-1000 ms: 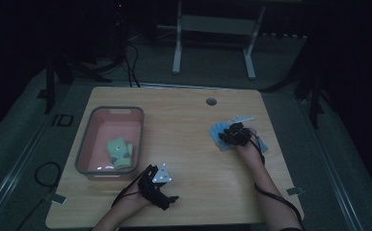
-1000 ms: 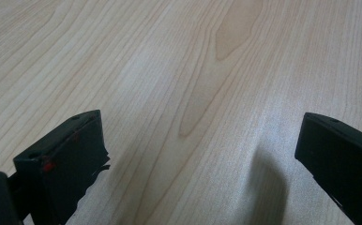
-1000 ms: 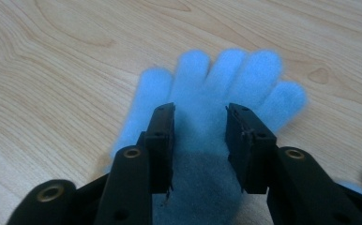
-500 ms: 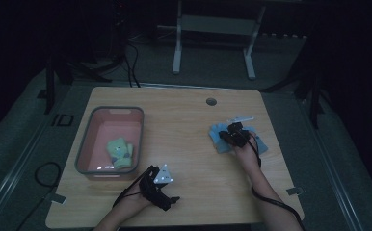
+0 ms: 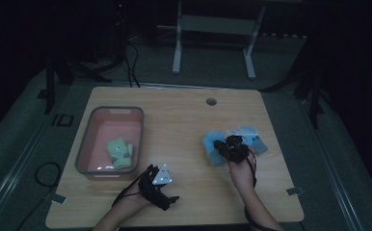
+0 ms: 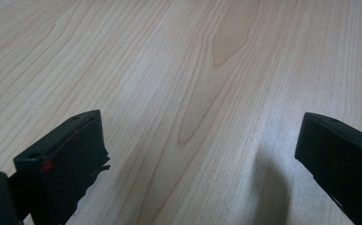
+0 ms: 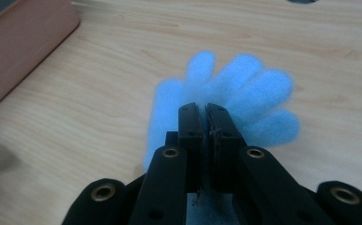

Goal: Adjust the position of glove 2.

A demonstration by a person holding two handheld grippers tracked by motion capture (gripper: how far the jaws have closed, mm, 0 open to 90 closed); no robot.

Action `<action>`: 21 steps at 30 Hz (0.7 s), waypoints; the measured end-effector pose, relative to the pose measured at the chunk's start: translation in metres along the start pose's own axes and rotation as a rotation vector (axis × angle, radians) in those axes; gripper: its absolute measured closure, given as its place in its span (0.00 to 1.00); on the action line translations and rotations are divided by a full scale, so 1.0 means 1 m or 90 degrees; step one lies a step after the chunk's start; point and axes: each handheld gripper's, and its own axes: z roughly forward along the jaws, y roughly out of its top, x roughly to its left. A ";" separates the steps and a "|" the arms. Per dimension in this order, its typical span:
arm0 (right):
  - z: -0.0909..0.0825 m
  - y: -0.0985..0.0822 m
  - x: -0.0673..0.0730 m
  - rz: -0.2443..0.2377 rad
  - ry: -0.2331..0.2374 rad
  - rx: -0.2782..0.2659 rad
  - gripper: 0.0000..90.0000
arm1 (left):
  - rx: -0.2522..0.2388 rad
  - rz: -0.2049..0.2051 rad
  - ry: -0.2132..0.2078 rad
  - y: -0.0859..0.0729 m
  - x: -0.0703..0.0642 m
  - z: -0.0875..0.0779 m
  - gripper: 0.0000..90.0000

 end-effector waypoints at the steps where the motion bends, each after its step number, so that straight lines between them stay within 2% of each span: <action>1: -0.001 -0.002 0.004 -0.002 -0.004 0.000 0.95 | -0.004 0.001 -0.001 0.000 0.000 0.000 0.03; 4: -0.004 -0.006 0.010 0.010 0.000 0.002 0.95 | -0.015 -0.005 -0.003 0.000 0.000 -0.001 0.03; 5: -0.006 -0.011 0.017 0.023 0.008 0.005 0.95 | -0.015 0.000 0.004 0.000 0.001 -0.002 0.03; 7: -0.007 -0.016 0.024 0.027 0.003 0.005 0.95 | -0.024 0.006 0.014 0.002 0.001 -0.004 0.03; 11: -0.007 -0.027 0.035 0.031 -0.003 0.008 0.95 | -0.035 -0.010 0.013 0.001 0.003 -0.006 0.03; 15: -0.003 -0.035 0.042 0.040 -0.004 0.016 0.95 | -0.032 -0.014 0.001 0.000 0.003 -0.004 0.03; 18: 0.006 -0.045 0.048 0.044 -0.015 0.026 0.95 | -0.018 0.000 -0.002 0.001 0.001 -0.002 0.03; 21: 0.013 -0.051 0.049 0.041 -0.024 0.033 0.94 | -0.024 -0.003 -0.005 0.001 0.001 -0.003 0.03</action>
